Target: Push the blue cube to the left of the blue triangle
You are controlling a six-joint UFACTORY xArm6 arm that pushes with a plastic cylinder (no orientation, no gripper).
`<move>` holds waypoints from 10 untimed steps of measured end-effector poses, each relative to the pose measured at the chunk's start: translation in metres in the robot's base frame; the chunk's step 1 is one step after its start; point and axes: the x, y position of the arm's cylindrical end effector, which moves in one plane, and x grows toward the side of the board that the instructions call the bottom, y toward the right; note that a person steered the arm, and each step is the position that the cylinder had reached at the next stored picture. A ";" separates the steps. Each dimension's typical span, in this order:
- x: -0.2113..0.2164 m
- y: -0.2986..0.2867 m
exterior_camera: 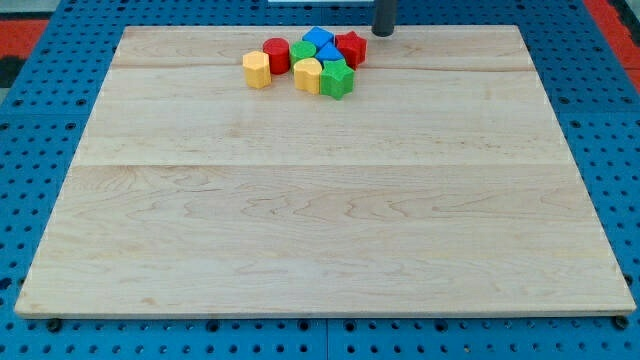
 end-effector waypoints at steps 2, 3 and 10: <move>0.000 -0.042; 0.000 -0.063; 0.014 -0.096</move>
